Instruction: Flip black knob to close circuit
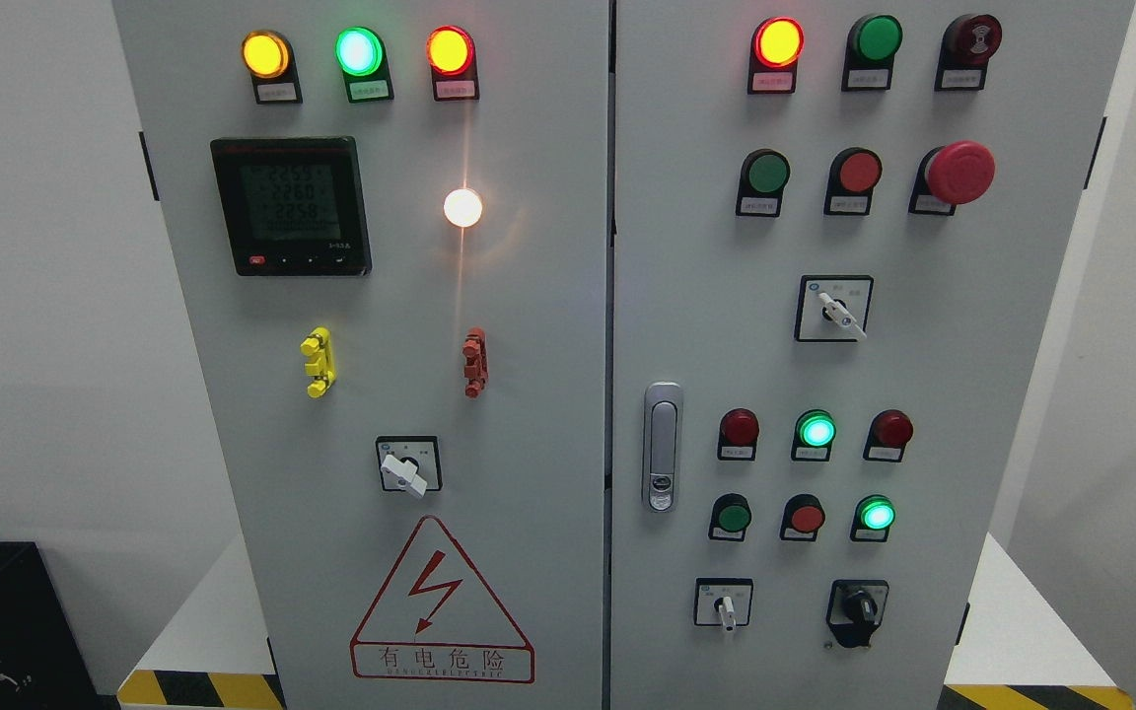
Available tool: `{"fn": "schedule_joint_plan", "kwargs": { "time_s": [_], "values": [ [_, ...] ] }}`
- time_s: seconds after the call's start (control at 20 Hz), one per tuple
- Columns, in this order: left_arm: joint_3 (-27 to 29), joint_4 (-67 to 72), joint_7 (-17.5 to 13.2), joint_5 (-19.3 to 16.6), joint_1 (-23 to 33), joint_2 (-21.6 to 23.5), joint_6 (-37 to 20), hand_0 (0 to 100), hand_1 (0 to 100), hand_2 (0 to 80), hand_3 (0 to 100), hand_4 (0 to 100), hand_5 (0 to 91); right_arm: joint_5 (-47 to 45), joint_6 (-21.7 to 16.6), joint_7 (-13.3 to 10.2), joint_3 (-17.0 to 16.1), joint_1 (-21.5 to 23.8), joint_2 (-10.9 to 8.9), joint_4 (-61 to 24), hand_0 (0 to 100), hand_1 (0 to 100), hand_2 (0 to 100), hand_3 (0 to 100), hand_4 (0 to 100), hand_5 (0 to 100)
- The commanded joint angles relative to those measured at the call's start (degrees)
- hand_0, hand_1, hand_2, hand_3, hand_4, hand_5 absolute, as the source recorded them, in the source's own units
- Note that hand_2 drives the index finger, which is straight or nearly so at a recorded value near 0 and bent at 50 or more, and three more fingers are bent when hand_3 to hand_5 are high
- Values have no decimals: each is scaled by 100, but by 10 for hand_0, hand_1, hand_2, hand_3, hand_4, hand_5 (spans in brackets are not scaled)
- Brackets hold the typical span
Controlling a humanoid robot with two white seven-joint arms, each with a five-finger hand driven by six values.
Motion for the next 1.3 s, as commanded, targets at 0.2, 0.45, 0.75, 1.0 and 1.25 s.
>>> {"fn": "schedule_joint_plan", "kwargs": {
  "time_s": [0.2, 0.45, 0.75, 1.0, 1.25],
  "values": [
    [0, -132, 0, 0, 123, -1, -4, 120, 556, 0, 0, 0, 0, -325, 14, 180, 2, -394, 99, 48, 0, 138, 0, 0, 0, 0],
    [0, -132, 0, 0, 123, -1, -4, 120, 556, 0, 0, 0, 0, -334, 14, 312, -182, -544, 117, -13, 0, 116, 0, 0, 0, 0],
    [0, -132, 0, 0, 123, 8, -4, 120, 556, 0, 0, 0, 0, -299, -21, 321, -517, -193, 258, -1426, 0, 108, 0, 0, 0, 0],
    [0, -132, 0, 0, 123, -1, -4, 120, 556, 0, 0, 0, 0, -63, -65, 295, -534, 141, 232, -2595, 0, 99, 11, 108, 49, 0],
    [0, -132, 0, 0, 123, -1, -4, 120, 556, 0, 0, 0, 0, 745, -223, 120, -780, 186, 240, -3448, 0, 99, 134, 264, 231, 44]
  ]
}}
